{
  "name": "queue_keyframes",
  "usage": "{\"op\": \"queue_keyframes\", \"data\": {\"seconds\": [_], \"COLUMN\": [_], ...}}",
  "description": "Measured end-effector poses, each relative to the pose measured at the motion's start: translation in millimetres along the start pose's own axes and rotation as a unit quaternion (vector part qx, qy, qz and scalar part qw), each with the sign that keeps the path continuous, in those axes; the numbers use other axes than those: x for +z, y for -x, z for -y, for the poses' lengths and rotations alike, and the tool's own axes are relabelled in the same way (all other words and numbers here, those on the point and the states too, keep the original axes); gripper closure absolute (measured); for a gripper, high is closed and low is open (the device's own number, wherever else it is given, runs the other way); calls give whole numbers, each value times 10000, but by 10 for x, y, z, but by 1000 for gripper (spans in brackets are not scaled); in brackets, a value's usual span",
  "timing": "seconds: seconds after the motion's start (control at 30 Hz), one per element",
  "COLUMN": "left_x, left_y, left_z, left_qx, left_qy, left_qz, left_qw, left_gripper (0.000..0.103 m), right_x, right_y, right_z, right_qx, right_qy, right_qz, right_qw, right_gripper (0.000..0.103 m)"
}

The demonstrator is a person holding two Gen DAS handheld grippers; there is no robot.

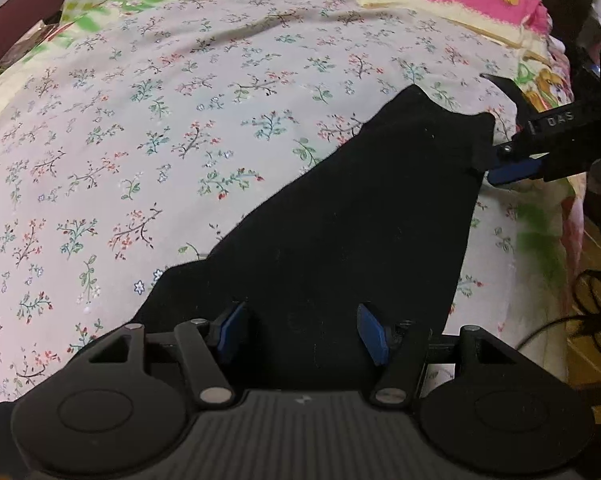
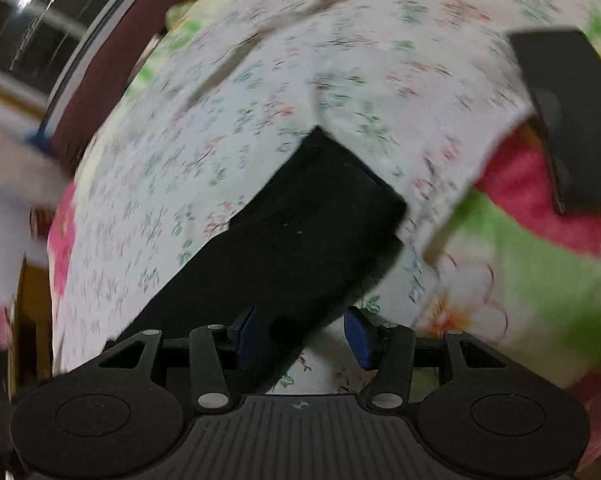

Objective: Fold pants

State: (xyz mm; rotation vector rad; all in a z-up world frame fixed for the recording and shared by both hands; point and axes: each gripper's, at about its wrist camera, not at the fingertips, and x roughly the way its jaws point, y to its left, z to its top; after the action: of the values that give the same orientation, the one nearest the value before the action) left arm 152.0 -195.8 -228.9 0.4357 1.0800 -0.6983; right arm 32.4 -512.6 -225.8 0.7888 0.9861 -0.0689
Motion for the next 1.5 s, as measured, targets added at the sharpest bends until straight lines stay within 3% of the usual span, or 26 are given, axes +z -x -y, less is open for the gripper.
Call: {"op": "queue_keyframes", "data": {"seconds": [0.17,0.3,0.47,0.57,0.8,1.0,1.07,1.17,1.2,1.27,1.33,1.37,1.4,1.43,1.5], "left_x": [-61,-56,21,85,135,160,169,180,187,196,205,205,199,191,157], "left_y": [-13,-44,-61,-119,-260,-311,-341,-364,-367,-369,-352,-341,-329,-310,-290], "left_z": [-4,21,95,130,343,456,462,468,473,479,480,480,477,469,450], "left_qx": [-46,-83,-148,-238,-356,-411,-412,-409,-411,-405,-411,-407,-399,-383,-357], "left_qy": [-114,-180,-276,-191,-326,-371,-342,-316,-315,-324,-318,-319,-324,-326,-320], "left_qz": [-118,-196,-116,-65,-180,-242,-264,-264,-262,-254,-239,-221,-201,-176,-148], "left_qw": [9999,9996,9994,9995,9987,9982,9982,9983,9983,9983,9984,9984,9985,9986,9987], "left_gripper": [34,34,34,34,34,34,34,34,34,34,34,34,34,34,34], "right_x": [-169,-60,-26,-40,177,176,195,249,277,331,367,374,373,368,332], "right_y": [24,-86,-240,-185,-335,-459,-461,-473,-488,-494,-503,-490,-460,-420,-324], "right_z": [61,145,204,288,213,525,544,485,463,410,403,416,431,424,364], "right_qx": [172,430,408,545,930,1629,1680,1719,1842,1845,1721,1619,1426,1106,1059], "right_qy": [-459,-724,-754,-967,-834,-1735,-1818,-1729,-1715,-1637,-1695,-1764,-1796,-1776,-1603], "right_qz": [309,691,710,781,1078,882,770,519,383,204,118,83,77,53,165], "right_qw": [9983,9941,9938,9907,9863,9673,9658,9684,9670,9689,9703,9709,9733,9779,9812], "right_gripper": [67,67,70,70,65,66,65,52,42,39,49,61,93,103,103]}}
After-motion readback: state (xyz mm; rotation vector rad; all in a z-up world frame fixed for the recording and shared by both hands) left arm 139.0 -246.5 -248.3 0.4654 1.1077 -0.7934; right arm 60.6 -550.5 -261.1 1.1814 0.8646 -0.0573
